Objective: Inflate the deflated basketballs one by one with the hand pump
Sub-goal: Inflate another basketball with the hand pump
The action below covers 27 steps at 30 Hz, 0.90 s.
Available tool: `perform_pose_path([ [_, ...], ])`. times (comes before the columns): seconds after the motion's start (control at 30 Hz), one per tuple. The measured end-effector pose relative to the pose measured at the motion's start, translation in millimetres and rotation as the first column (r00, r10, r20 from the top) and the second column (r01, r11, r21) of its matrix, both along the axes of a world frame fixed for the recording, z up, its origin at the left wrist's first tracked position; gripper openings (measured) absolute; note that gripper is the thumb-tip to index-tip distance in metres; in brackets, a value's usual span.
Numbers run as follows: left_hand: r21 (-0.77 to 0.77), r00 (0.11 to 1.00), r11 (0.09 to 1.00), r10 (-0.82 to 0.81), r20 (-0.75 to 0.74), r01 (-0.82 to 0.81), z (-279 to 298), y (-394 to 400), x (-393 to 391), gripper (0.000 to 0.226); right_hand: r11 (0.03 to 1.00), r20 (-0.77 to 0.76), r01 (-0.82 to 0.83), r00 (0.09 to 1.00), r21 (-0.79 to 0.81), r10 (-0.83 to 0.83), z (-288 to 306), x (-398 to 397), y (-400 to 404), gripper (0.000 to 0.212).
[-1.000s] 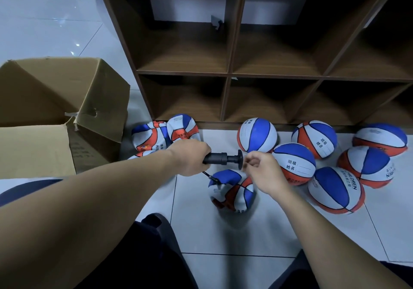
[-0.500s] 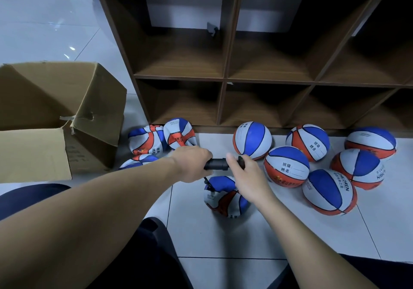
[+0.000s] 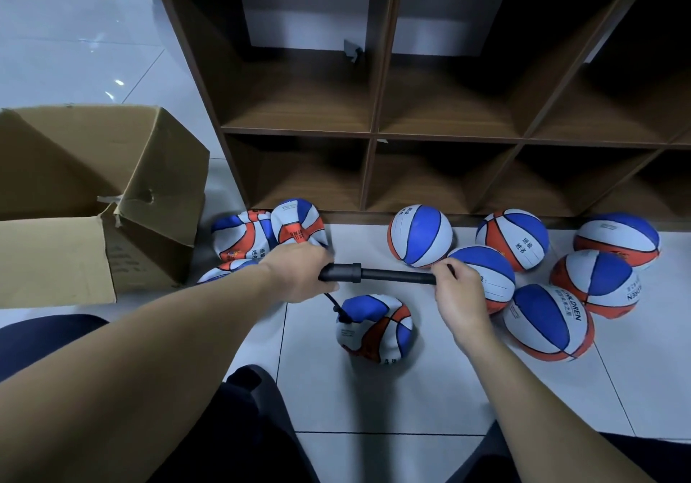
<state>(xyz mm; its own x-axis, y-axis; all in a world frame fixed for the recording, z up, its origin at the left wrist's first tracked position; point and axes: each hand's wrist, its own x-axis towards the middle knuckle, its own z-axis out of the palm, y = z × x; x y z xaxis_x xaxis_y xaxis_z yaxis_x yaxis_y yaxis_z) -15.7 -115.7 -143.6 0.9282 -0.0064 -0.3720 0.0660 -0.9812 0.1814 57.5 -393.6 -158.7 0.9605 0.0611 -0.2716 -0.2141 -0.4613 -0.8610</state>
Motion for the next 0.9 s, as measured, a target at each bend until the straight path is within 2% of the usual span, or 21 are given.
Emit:
perform_pose_path([
  [0.17,0.049,0.998,0.997,-0.058,0.039,0.056,6.0,-8.1,1.0,0.024,0.997,0.108,0.059,0.993,-0.046,-0.053,-0.2,-15.0,15.9,0.034],
  [0.33,0.008,0.995,0.999,-0.050,0.092,0.050,8.3,-18.4,3.3,0.022,0.995,0.177,-0.004,0.984,-0.095,0.021,11.8,-23.7,38.4,0.036],
  [0.7,-0.001,0.990,0.995,-0.098,0.097,0.099,6.0,-40.2,5.3,0.023,0.987,0.139,-0.080,0.985,-0.141,0.100,3.2,-43.0,54.6,0.038],
  [0.77,-0.014,0.991,0.995,-0.093,0.096,0.095,5.3,-41.5,5.8,0.025,0.988,0.134,-0.088,0.986,-0.127,0.105,4.2,-42.4,54.6,0.038],
  [0.9,-0.026,0.992,0.997,-0.072,0.106,0.075,8.0,-37.6,10.7,0.025,0.996,0.082,-0.089,0.993,0.018,0.087,8.3,-36.1,50.8,0.042],
])
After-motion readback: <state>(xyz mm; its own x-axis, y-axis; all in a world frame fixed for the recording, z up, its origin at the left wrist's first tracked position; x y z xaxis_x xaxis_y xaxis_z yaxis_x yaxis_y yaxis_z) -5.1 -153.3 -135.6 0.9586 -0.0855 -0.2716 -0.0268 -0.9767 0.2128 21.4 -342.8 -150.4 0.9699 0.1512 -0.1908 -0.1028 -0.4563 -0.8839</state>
